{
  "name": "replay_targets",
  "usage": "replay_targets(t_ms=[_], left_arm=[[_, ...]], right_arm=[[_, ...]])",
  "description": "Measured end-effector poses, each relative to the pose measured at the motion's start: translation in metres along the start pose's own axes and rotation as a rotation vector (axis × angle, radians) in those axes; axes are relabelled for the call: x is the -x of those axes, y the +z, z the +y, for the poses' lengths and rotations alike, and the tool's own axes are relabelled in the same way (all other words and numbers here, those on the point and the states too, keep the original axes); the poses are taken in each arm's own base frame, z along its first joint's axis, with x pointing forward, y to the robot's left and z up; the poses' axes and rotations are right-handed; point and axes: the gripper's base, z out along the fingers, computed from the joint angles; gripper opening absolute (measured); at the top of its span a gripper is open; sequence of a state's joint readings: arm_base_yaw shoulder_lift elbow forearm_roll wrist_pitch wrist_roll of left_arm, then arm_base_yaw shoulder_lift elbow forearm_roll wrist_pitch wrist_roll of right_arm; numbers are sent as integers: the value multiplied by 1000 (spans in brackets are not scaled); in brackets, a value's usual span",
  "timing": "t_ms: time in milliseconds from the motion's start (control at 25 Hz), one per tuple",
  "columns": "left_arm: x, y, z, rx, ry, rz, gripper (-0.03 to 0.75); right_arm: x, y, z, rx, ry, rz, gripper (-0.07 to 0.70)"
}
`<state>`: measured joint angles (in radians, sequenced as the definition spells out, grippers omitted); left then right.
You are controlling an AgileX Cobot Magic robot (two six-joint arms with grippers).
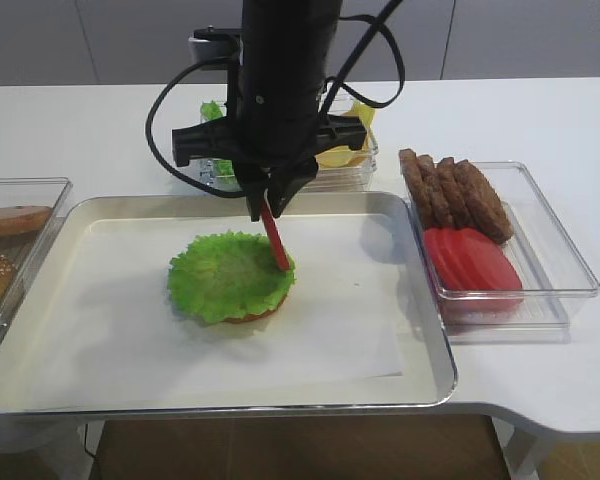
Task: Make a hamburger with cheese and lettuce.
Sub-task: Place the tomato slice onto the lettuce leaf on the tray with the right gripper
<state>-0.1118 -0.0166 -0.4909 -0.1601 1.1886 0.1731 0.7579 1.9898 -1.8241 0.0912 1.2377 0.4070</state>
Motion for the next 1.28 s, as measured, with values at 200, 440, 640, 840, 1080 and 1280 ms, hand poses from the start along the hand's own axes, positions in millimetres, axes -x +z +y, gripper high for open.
replay_targets(t_ms=[200, 440, 640, 840, 1080, 1280], left_arm=[[0, 0, 0, 0, 0, 0, 232], [0, 0, 0, 0, 0, 0, 232], [0, 0, 0, 0, 0, 0, 232], [0, 0, 0, 0, 0, 0, 232], [0, 0, 0, 0, 0, 0, 232], [0, 0, 0, 0, 0, 0, 232]], right_arm=[[0, 0, 0, 5, 2, 2, 162], [0, 0, 1, 11, 0, 5, 164], [-1, 0, 2, 20, 3, 9, 166], [-1, 0, 2, 25, 5, 11, 207], [-1, 0, 3, 30, 7, 13, 218], [-1, 0, 3, 32, 8, 14, 219]])
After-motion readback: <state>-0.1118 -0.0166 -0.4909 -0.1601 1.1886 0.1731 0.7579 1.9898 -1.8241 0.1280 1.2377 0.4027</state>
